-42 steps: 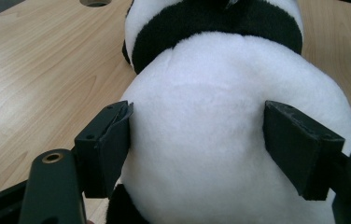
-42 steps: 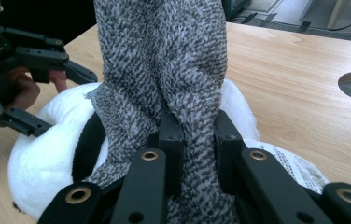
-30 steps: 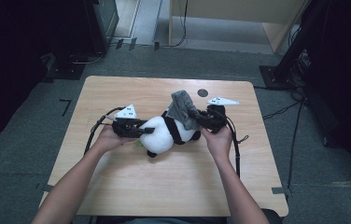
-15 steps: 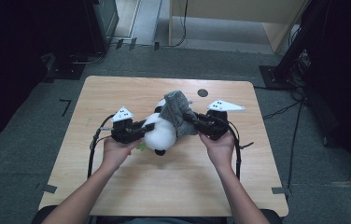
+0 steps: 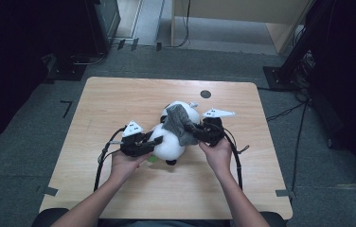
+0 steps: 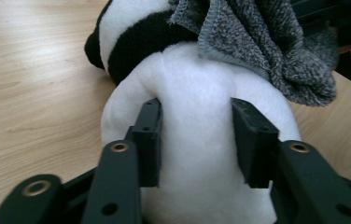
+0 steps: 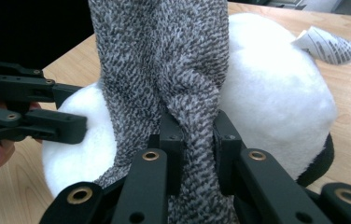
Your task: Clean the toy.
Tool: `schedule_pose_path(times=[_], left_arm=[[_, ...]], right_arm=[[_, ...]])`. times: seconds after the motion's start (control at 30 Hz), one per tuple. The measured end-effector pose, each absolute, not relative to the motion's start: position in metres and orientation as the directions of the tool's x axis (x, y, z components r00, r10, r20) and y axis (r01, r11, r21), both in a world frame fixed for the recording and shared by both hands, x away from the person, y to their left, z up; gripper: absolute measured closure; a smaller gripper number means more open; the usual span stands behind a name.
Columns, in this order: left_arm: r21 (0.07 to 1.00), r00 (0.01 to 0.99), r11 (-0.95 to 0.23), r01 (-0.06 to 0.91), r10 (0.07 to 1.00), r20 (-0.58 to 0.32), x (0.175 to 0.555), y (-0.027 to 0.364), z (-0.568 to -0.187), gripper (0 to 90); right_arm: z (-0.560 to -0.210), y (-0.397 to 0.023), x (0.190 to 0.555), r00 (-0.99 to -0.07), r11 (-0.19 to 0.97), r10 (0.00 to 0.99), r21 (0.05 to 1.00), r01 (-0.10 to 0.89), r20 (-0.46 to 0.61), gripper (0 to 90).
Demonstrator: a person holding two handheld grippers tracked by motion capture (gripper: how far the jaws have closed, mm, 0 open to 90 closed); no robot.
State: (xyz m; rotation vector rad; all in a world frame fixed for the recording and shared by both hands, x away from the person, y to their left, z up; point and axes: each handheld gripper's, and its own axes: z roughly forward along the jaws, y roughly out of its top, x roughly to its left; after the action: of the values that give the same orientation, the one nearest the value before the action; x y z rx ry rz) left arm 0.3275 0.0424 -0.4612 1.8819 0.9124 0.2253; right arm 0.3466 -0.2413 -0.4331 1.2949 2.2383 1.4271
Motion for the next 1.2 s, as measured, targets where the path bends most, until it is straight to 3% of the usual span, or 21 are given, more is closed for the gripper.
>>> schedule_pose_path(times=[0.17,0.27,0.4,0.47,0.6,0.8,0.93,1.2], left_arm=[[0.831,0.736,-0.278,0.481,0.643,-0.211,0.333,0.048,-0.452,41.0],[0.844,0.765,-0.293,0.449,0.615,-0.193,0.336,0.057,-0.442,42.3],[0.836,0.803,-0.328,0.44,0.561,-0.202,0.345,0.071,-0.435,36.3],[0.818,0.817,-0.352,0.454,0.531,-0.225,0.35,0.075,-0.437,35.6],[0.797,0.855,-0.437,0.418,0.486,-0.182,0.355,0.069,-0.451,35.4],[0.804,0.87,-0.43,0.41,0.449,-0.203,0.361,0.063,-0.46,28.6],[0.805,0.872,-0.432,0.406,0.447,-0.199,0.364,0.058,-0.467,17.4],[0.801,0.871,-0.432,0.415,0.444,-0.212,0.368,0.052,-0.475,15.3]], right_arm=[[-0.433,-0.242,0.347,-0.601,0.169,0.755,0.807,0.566,0.263,79.5],[-0.433,-0.242,0.347,-0.602,0.17,0.754,0.807,0.566,0.263,79.5],[-0.433,-0.243,0.349,-0.603,0.17,0.752,0.806,0.567,0.266,79.5],[-0.432,-0.243,0.35,-0.605,0.173,0.751,0.805,0.567,0.265,79.4],[-0.432,-0.242,0.353,-0.609,0.177,0.747,0.803,0.569,0.267,79.5],[-0.433,-0.242,0.358,-0.612,0.184,0.744,0.798,0.574,0.269,79.6],[-0.435,-0.24,0.364,-0.619,0.187,0.735,0.795,0.576,0.276,79.7],[-0.437,-0.234,0.372,-0.624,0.196,0.736,0.799,0.569,0.264,79.8]])
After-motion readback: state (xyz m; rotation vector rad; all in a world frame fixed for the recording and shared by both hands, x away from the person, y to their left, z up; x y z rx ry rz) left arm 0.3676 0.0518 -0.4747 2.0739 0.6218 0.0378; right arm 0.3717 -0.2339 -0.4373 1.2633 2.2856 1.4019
